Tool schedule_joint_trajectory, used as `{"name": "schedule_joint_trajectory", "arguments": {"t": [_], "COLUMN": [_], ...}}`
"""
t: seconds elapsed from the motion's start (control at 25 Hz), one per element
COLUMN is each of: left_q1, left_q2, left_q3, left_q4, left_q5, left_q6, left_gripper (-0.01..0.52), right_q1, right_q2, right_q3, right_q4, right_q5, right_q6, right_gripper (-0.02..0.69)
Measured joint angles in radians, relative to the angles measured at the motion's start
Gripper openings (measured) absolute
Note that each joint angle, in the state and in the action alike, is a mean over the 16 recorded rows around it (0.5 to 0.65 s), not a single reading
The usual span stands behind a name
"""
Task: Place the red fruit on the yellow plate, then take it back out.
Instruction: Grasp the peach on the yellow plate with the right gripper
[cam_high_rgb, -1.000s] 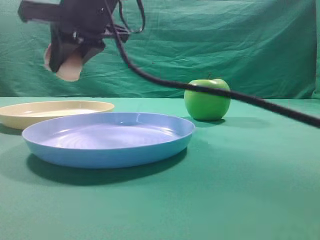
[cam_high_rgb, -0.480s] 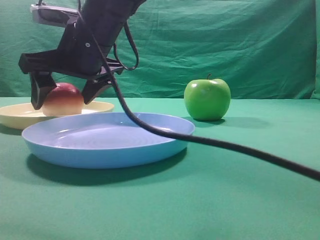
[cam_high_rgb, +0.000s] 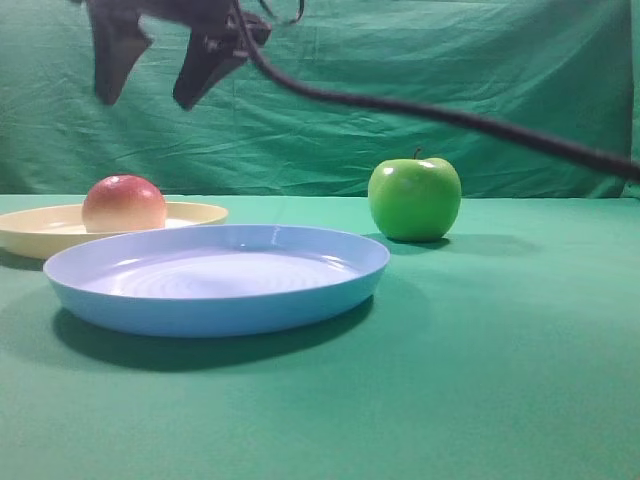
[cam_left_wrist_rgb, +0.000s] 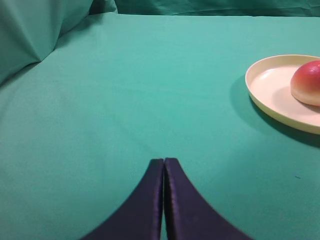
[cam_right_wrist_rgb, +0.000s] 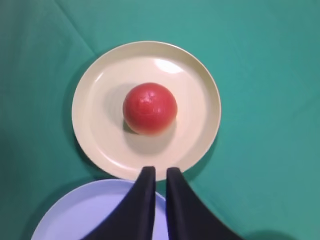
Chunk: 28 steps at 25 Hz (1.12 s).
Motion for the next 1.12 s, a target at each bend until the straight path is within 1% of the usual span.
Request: {"name": "schedule_joint_trajectory", "arguments": {"t": [0.12,0.2,0.32,0.44,0.6,0.92,1.12], "left_q1": [0.000,0.000,0.000,0.000,0.000,0.000,0.000], "left_q2": [0.000,0.000,0.000,0.000,0.000,0.000,0.000], "left_q3": [0.000,0.000,0.000,0.000,0.000,0.000,0.000], "left_q4": [0.000,0.000,0.000,0.000,0.000,0.000,0.000], "left_q5": [0.000,0.000,0.000,0.000,0.000,0.000,0.000], "left_q6": [0.000,0.000,0.000,0.000,0.000,0.000,0.000], "left_gripper": [0.000,0.000,0.000,0.000,0.000,0.000,0.000], "right_q1": [-0.014,-0.020,-0.027,-0.031,-0.032,-0.033,-0.036], "right_q2": [-0.062,-0.102,-0.168,-0.243,-0.362,-0.644,-0.809], "right_q3": [0.004,0.015,0.051,0.114,0.248,0.605,0.789], "right_q4": [-0.006,-0.009,-0.013,-0.015,-0.009,-0.004,-0.031], "right_q5": [0.078,0.117,0.152,0.157,0.109,-0.068,-0.170], "right_q6": [0.036,0.061,0.096,0.119,0.132,0.169,0.202], "right_gripper": [0.048,0.017,0.000,0.000,0.000,0.000,0.000]}}
